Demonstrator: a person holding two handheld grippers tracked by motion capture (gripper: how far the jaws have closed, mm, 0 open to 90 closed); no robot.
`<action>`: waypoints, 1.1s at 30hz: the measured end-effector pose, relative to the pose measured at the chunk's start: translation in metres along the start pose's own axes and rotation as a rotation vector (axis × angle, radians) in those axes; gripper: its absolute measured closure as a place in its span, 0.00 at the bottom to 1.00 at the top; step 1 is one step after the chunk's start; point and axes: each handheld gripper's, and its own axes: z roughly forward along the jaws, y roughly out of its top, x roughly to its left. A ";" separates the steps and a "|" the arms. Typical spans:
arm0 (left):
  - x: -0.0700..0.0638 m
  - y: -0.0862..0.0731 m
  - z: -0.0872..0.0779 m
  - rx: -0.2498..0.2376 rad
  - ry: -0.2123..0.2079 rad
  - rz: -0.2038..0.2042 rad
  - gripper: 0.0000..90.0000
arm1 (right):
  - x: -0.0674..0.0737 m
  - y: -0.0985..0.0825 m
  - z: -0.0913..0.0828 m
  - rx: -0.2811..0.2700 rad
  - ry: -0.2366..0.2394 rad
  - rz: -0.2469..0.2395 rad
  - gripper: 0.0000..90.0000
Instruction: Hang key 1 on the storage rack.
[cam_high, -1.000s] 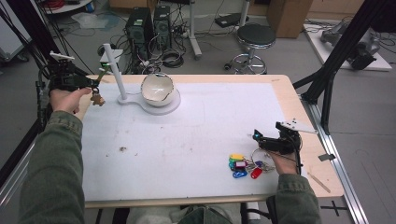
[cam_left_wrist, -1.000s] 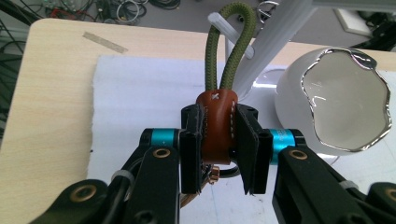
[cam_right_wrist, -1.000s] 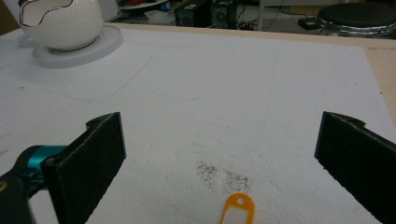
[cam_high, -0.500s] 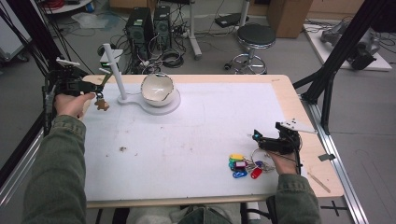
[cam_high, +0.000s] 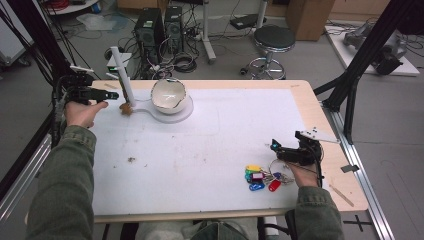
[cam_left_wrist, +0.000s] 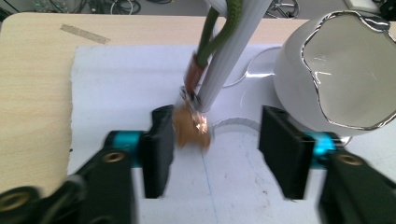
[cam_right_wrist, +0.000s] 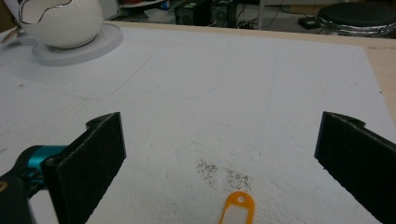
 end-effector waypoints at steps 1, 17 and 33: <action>0.000 0.000 -0.001 -0.007 0.010 -0.014 0.33 | 0.000 0.000 0.000 0.000 0.000 0.000 0.01; -0.002 -0.010 -0.013 -0.055 -0.006 -0.026 0.02 | 0.000 0.000 -0.001 -0.003 -0.001 0.001 0.01; -0.017 -0.033 -0.024 -0.065 -0.016 0.028 0.02 | 0.000 0.000 -0.001 -0.009 0.001 0.000 0.01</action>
